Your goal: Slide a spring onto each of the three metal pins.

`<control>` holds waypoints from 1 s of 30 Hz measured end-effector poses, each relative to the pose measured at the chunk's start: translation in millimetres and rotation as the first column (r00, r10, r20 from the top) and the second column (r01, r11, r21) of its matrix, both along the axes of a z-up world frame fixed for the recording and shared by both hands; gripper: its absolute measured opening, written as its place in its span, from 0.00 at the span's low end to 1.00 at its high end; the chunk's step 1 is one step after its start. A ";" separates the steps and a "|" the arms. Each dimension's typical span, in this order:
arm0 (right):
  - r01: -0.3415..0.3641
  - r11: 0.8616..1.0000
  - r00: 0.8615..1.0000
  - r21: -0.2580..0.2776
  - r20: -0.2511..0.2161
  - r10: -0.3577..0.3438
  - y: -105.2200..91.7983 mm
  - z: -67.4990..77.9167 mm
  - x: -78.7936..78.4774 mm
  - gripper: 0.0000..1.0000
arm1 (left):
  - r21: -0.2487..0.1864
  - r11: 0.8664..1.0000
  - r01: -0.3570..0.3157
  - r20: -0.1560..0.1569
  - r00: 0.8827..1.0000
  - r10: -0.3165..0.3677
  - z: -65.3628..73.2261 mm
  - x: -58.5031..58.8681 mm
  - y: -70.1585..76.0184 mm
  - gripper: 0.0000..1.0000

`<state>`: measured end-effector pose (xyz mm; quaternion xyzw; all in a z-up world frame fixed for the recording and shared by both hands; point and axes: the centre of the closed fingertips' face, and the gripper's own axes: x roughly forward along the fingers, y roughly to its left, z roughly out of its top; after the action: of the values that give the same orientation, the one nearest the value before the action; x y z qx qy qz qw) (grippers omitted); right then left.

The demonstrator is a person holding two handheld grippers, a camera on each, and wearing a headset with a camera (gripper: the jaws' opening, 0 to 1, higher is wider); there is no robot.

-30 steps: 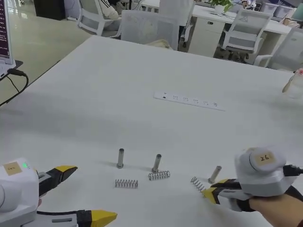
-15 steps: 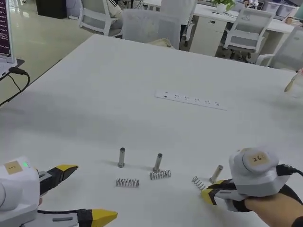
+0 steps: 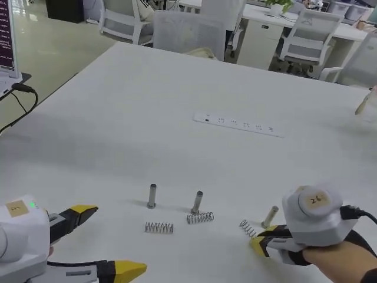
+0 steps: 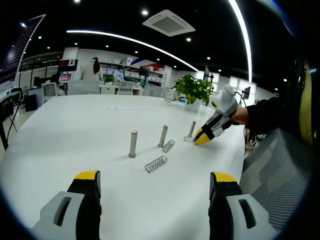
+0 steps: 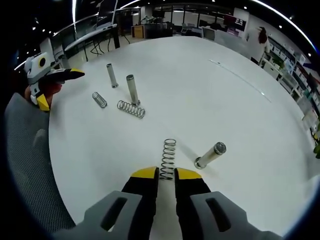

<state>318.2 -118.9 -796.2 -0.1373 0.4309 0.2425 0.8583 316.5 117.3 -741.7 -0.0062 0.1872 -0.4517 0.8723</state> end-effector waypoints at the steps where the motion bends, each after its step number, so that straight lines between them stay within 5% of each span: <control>1: -0.003 1.000 1.000 -0.005 0.001 0.003 -0.1 0.0 0.0 0.10 | 0.001 1.000 0.001 0.000 1.000 -0.001 -0.3 -0.1 0.0 0.87; 30: -0.032 0.999 0.999 -0.026 0.008 0.032 1.7 3.3 -2.5 0.08 | 0.006 1.000 0.009 0.006 1.000 -0.009 0.6 -1.2 -0.2 0.87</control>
<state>315.6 -117.2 -792.9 -0.1565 0.4283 0.2500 0.8541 315.3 117.1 -741.1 -0.0014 0.1862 -0.4550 0.8708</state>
